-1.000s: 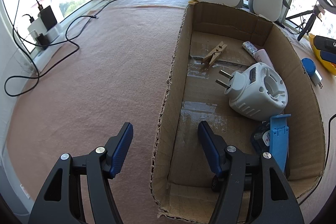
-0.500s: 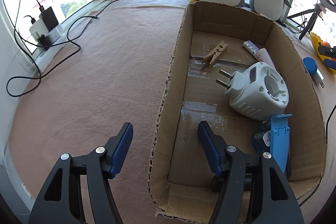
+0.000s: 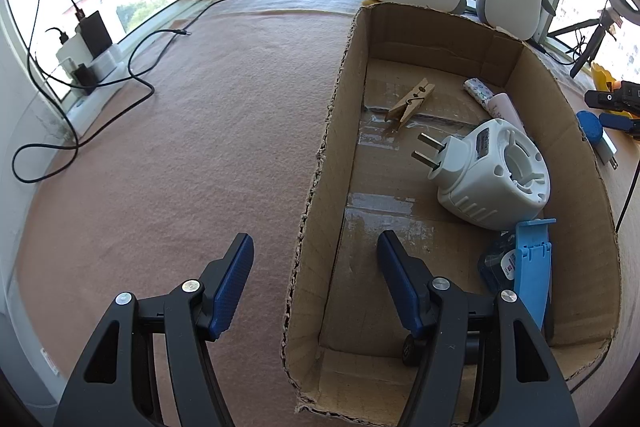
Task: Organize rigid objects
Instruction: 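Move the right gripper to the blue round lid and close on it, then carry the blue lid into the box and open the right gripper, then move the right gripper to the white USB charger and close on it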
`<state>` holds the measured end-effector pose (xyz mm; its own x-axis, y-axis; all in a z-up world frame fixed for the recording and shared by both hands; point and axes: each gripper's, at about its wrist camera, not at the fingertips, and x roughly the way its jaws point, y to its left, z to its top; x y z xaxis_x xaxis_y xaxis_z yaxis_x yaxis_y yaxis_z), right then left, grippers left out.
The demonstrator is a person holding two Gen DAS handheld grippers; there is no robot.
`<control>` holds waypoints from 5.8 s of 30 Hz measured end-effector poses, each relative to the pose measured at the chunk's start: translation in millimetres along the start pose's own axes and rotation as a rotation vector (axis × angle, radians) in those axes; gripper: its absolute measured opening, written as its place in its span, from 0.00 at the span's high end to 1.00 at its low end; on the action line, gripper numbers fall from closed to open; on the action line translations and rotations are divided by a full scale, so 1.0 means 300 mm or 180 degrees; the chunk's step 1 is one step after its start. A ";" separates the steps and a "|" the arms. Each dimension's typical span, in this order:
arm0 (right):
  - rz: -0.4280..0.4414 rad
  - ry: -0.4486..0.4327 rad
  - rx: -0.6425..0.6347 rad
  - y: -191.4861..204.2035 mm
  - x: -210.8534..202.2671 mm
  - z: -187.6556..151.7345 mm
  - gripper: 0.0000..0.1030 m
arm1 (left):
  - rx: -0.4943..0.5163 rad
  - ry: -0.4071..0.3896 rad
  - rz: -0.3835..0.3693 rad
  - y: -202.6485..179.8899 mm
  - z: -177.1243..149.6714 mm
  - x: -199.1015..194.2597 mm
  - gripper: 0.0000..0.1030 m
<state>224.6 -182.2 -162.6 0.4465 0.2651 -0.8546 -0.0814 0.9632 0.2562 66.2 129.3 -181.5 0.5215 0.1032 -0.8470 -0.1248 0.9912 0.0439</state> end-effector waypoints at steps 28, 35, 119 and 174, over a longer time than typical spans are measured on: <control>-0.0022 0.0248 0.0364 -0.018 0.053 -0.099 0.34 | -0.0020 -0.0013 -0.0009 -0.002 -0.002 0.001 0.37; -0.0205 0.0221 0.0314 -0.020 0.084 -0.055 0.34 | -0.0028 -0.0016 -0.0015 -0.003 -0.003 0.001 0.36; 0.0043 0.0223 -0.1136 0.708 0.084 -0.085 0.55 | -0.0045 -0.0031 -0.0046 0.004 -0.001 0.000 0.36; -0.0670 -0.0324 -0.0658 0.181 -0.199 -0.106 0.42 | 0.0102 -0.0030 0.0146 -0.031 0.001 -0.007 0.36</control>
<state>165.2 -144.3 -111.8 0.5588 0.0629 -0.8269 -0.1523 0.9879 -0.0278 66.4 119.9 -179.9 0.5239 0.1492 -0.8386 -0.1218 0.9875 0.0996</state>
